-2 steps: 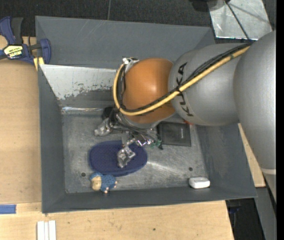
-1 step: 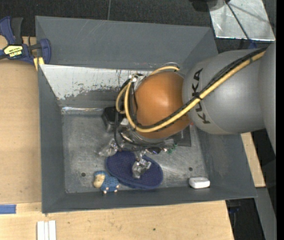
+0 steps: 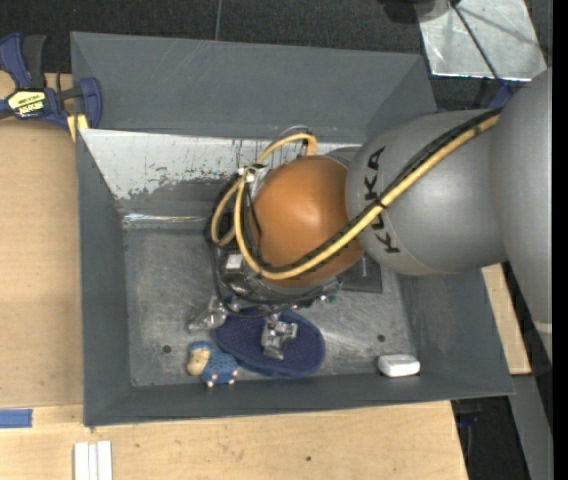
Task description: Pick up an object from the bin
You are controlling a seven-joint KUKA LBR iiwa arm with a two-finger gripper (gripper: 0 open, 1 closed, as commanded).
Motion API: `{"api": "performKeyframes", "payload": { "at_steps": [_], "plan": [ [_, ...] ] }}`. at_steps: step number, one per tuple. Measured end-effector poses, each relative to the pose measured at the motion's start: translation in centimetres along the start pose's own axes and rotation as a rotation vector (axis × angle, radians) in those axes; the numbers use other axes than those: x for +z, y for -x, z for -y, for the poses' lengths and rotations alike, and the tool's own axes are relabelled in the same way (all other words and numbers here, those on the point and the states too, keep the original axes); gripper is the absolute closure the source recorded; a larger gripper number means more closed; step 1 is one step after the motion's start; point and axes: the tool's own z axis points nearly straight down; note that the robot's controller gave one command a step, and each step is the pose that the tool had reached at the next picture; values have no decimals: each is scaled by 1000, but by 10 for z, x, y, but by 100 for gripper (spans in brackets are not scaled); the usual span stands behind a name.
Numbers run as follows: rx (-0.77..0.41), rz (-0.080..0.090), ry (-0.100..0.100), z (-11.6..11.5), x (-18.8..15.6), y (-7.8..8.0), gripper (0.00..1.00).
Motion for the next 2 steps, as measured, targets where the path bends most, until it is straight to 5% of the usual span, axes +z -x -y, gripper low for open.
{"api": "performKeyframes", "payload": {
  "at_steps": [1,2],
  "plan": [
    [5,3,1,1,-4,0,0],
    [6,-5,2,2,-5,-2,100]
  ]
}}
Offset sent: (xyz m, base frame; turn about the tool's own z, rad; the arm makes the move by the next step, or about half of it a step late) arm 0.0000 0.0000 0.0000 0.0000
